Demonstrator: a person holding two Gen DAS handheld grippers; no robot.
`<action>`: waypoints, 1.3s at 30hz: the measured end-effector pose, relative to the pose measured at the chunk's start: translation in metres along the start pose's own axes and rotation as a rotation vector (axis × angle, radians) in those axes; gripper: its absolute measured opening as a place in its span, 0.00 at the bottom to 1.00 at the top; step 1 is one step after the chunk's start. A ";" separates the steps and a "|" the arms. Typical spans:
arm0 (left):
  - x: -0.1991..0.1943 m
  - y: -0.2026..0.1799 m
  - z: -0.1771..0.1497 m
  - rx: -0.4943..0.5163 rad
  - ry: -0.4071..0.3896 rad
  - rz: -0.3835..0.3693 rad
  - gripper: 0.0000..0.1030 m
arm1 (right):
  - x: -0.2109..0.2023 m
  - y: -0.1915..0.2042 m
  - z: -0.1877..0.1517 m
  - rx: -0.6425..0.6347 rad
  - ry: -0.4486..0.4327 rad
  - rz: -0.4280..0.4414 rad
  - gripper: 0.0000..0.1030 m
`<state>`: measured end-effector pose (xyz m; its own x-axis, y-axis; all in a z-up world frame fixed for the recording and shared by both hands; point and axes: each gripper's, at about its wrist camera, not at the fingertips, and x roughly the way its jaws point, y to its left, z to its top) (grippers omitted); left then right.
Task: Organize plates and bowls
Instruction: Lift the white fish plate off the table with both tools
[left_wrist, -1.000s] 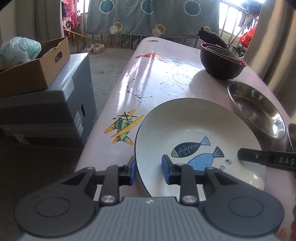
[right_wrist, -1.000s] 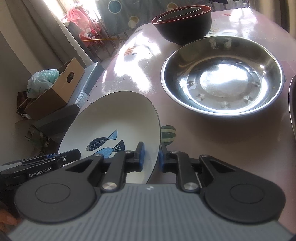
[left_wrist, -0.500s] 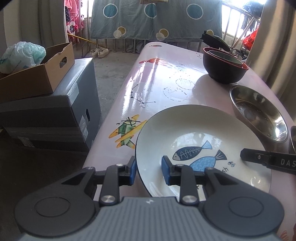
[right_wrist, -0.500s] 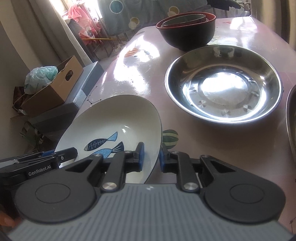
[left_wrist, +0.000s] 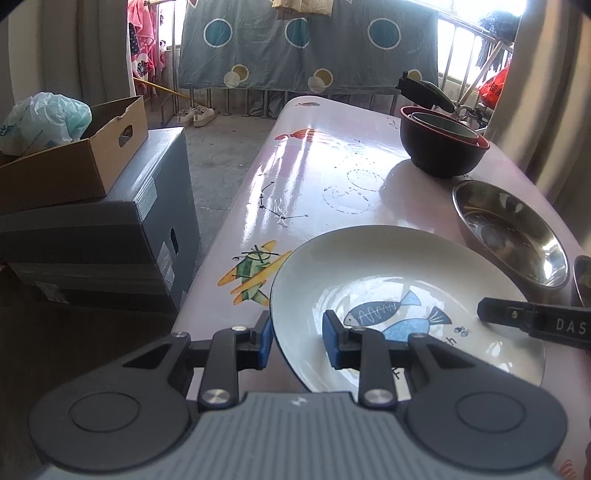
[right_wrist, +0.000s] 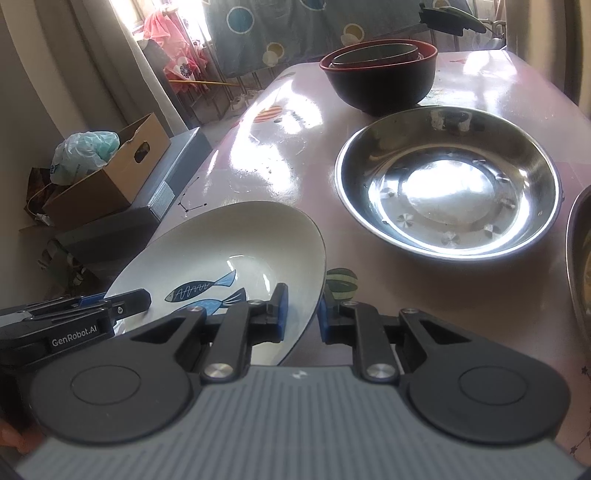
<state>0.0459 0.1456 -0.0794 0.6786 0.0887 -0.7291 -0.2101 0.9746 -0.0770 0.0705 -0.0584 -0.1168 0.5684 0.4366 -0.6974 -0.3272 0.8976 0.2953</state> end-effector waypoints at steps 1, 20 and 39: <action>-0.001 0.000 0.000 0.000 -0.003 0.000 0.29 | -0.001 0.000 0.001 0.000 0.000 0.000 0.15; 0.005 0.002 -0.006 -0.011 0.064 -0.038 0.28 | -0.002 -0.006 -0.001 0.030 0.011 0.008 0.15; 0.018 -0.002 -0.003 0.020 0.049 -0.042 0.33 | 0.015 -0.019 -0.004 0.086 0.019 0.061 0.18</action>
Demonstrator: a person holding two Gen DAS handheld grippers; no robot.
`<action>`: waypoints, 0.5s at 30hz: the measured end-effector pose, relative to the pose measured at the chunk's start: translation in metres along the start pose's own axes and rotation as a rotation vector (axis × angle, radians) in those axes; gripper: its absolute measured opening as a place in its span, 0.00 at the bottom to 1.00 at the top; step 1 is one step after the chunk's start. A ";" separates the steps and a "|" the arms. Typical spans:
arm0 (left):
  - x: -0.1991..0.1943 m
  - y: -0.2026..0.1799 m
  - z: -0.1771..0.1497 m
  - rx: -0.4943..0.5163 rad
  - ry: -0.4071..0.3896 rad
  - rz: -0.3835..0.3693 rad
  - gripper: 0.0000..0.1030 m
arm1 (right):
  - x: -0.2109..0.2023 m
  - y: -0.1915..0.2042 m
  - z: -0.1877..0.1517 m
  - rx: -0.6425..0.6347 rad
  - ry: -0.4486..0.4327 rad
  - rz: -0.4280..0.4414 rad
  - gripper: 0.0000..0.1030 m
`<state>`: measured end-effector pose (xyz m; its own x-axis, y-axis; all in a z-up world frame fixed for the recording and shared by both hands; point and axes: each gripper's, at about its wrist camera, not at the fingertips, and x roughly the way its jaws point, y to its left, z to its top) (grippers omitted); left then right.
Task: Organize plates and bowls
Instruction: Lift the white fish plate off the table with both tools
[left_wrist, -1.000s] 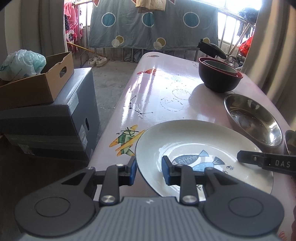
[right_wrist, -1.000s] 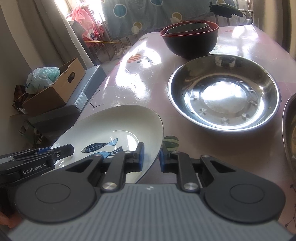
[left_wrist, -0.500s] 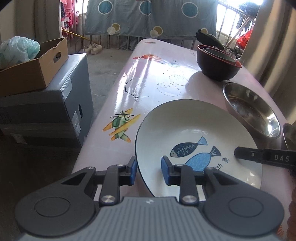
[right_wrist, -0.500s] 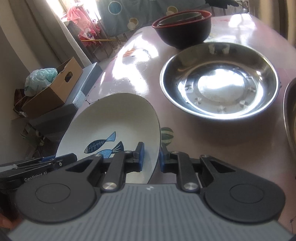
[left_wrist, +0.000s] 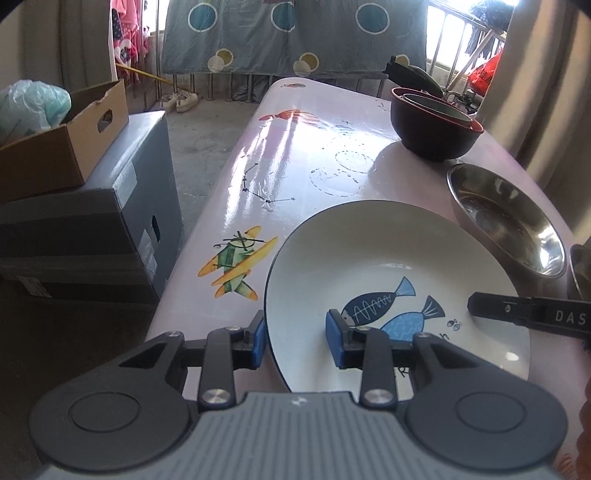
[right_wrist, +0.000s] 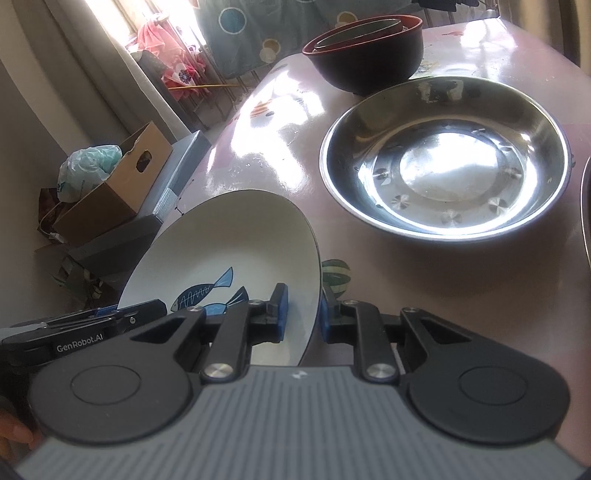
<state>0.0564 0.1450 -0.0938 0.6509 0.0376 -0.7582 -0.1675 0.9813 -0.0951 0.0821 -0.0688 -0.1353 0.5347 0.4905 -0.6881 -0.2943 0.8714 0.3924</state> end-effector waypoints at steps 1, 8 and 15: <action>0.000 -0.001 0.000 0.004 -0.003 0.010 0.34 | 0.000 0.001 0.000 -0.006 0.000 -0.003 0.19; -0.002 -0.001 0.001 -0.010 -0.009 0.026 0.33 | -0.003 0.009 0.001 -0.026 -0.015 -0.026 0.19; -0.006 -0.001 0.002 -0.014 -0.027 0.038 0.33 | -0.009 0.013 0.006 -0.049 -0.042 -0.020 0.19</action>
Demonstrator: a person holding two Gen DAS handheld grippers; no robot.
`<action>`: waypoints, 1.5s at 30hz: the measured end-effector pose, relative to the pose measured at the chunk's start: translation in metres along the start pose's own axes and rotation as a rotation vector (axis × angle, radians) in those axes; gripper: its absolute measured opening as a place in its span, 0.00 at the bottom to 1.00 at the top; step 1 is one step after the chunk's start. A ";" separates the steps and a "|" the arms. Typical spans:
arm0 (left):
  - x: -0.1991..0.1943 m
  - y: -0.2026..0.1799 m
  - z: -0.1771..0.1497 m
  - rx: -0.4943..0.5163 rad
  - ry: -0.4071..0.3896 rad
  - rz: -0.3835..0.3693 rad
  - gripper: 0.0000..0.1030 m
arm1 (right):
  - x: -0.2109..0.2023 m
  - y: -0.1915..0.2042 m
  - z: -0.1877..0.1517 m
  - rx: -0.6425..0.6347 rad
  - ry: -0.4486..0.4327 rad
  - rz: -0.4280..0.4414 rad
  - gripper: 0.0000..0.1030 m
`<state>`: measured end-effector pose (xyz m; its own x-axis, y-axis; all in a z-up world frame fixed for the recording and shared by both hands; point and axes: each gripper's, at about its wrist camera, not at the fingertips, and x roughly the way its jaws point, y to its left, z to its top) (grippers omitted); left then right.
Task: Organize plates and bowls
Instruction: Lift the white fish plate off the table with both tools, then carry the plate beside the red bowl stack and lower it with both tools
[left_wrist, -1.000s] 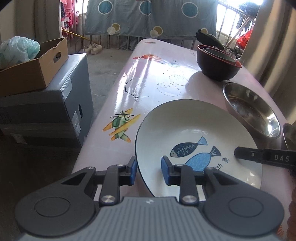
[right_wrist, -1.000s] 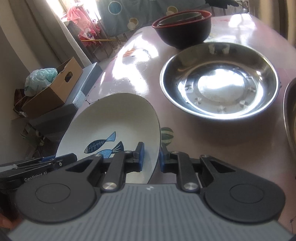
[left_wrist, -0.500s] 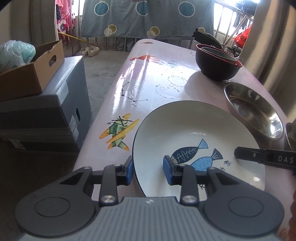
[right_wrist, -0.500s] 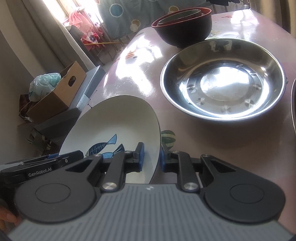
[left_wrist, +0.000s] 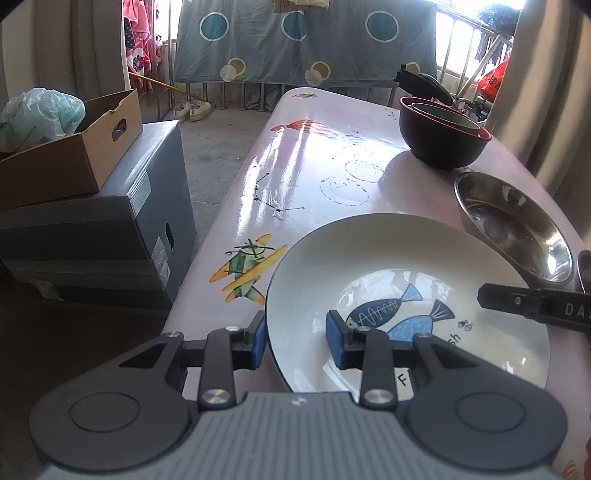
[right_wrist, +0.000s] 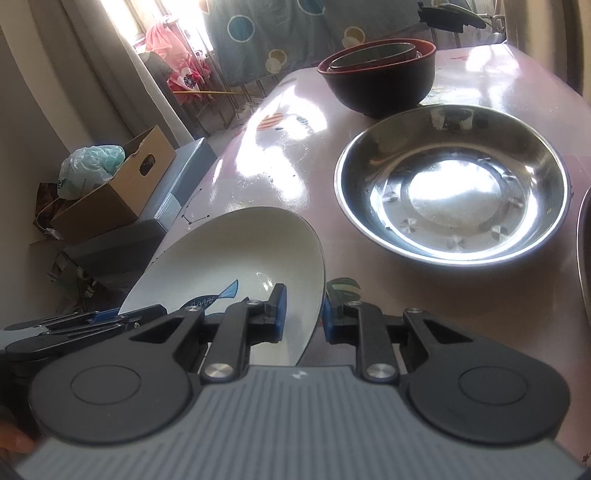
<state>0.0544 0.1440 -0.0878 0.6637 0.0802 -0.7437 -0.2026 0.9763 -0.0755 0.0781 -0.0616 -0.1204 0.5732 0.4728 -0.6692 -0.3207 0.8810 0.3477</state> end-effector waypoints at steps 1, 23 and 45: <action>-0.001 0.000 0.000 0.000 -0.002 0.000 0.33 | 0.000 0.000 0.000 -0.002 -0.002 0.000 0.19; -0.023 -0.003 0.015 0.004 -0.088 -0.004 0.33 | -0.021 0.006 0.011 -0.008 -0.062 0.016 0.19; -0.001 -0.102 0.070 0.155 -0.150 -0.137 0.33 | -0.073 -0.069 0.045 0.152 -0.193 -0.075 0.19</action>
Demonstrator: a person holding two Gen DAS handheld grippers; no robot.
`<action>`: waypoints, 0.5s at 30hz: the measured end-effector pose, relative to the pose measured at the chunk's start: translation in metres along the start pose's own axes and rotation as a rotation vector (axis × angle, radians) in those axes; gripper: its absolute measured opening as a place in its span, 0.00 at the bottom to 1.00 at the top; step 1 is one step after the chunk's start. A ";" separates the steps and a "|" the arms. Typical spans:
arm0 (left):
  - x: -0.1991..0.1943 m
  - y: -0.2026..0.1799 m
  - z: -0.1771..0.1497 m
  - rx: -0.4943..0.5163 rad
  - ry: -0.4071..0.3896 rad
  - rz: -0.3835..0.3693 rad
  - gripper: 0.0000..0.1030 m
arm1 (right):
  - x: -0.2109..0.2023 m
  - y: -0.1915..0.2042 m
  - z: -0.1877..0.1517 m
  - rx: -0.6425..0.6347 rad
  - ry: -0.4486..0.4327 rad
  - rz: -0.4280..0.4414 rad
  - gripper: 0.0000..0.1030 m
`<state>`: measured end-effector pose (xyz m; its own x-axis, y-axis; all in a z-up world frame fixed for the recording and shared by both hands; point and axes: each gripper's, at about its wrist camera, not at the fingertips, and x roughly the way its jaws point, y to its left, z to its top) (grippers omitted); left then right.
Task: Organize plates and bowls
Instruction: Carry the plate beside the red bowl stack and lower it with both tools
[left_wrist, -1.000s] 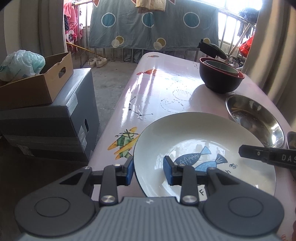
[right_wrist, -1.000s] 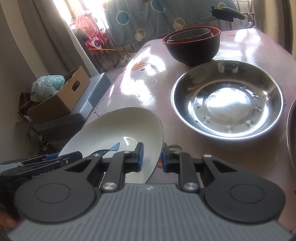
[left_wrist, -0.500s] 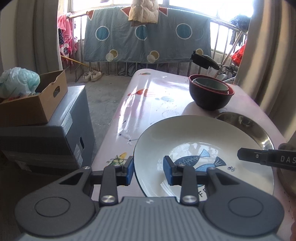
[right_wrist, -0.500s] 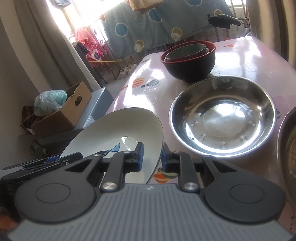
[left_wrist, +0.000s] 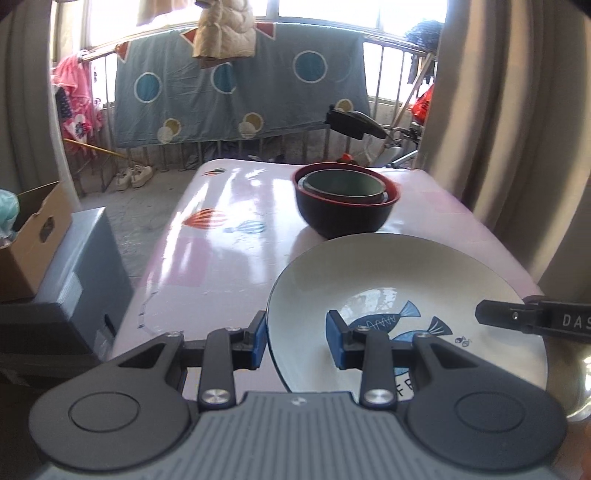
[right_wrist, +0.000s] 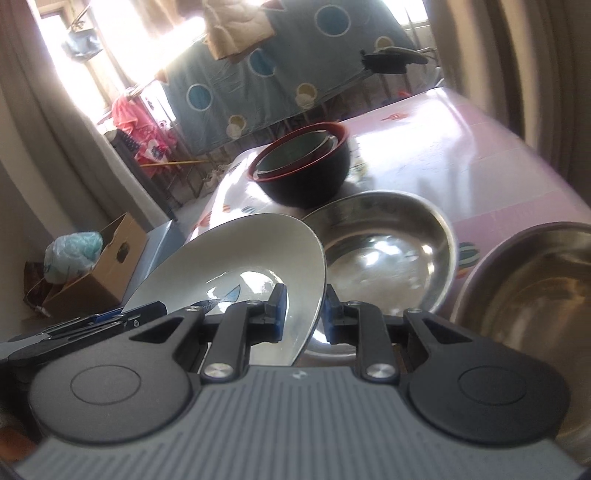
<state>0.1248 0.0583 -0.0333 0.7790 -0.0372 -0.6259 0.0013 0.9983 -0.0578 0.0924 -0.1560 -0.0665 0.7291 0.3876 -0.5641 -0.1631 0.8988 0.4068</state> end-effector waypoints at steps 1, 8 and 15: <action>0.004 -0.005 0.002 0.005 0.001 -0.010 0.33 | -0.001 -0.006 0.003 0.007 -0.004 -0.010 0.19; 0.035 -0.036 0.015 0.038 0.020 -0.057 0.33 | -0.003 -0.045 0.016 0.052 -0.023 -0.074 0.19; 0.064 -0.046 0.020 0.057 0.061 -0.059 0.33 | 0.016 -0.070 0.025 0.077 0.005 -0.105 0.19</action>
<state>0.1870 0.0110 -0.0554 0.7368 -0.0964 -0.6692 0.0829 0.9952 -0.0521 0.1320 -0.2175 -0.0862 0.7360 0.2931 -0.6102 -0.0345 0.9165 0.3986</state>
